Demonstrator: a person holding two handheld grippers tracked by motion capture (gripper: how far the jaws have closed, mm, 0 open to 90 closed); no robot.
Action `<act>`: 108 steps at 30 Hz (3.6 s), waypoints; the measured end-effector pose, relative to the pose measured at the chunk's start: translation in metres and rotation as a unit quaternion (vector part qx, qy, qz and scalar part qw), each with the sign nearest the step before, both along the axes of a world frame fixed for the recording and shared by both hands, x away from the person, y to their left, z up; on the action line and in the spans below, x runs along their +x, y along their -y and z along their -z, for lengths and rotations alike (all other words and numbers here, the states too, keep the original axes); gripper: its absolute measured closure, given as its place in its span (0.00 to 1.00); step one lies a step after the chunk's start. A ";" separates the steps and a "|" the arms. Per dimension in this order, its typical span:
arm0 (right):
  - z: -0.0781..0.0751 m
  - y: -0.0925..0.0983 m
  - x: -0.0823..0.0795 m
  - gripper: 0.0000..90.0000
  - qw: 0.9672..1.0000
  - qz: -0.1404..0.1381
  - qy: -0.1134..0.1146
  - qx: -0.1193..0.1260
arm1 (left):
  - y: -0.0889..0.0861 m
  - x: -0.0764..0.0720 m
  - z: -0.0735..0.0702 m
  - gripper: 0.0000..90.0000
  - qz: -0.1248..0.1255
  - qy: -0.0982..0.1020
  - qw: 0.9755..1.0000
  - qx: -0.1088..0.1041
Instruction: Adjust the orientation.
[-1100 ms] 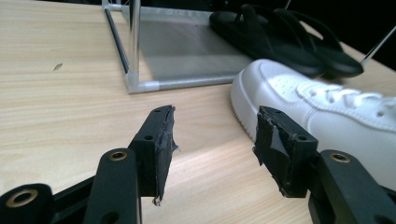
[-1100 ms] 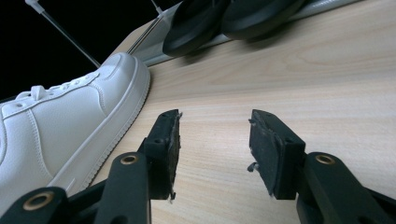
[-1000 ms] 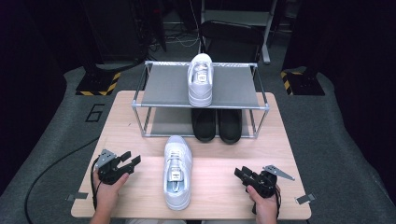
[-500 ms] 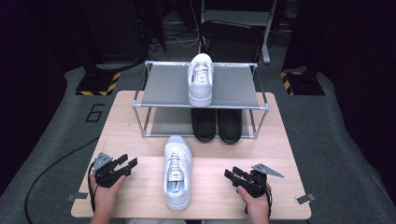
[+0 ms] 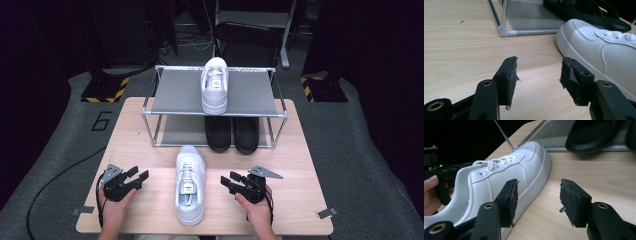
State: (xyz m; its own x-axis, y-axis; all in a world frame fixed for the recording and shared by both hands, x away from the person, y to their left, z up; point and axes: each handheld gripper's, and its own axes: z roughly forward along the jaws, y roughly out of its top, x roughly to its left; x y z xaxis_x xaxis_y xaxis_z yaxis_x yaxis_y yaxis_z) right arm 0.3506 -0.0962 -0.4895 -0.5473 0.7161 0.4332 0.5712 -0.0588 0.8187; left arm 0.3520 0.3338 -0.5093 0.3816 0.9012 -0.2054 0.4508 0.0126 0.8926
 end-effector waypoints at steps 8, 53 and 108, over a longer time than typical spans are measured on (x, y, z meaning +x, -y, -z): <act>-0.012 -0.029 -0.002 0.52 0.999 -0.039 0.002 0.020 | -0.001 0.000 0.001 0.51 0.005 -0.005 1.000 -0.002; 0.004 -0.033 0.011 0.64 0.997 -0.062 -0.041 -0.011 | -0.009 0.001 0.004 0.51 -0.006 -0.014 0.999 -0.049; 0.007 -0.036 0.009 0.65 0.996 -0.064 -0.063 -0.027 | -0.013 0.002 0.006 0.51 -0.015 -0.022 0.999 -0.045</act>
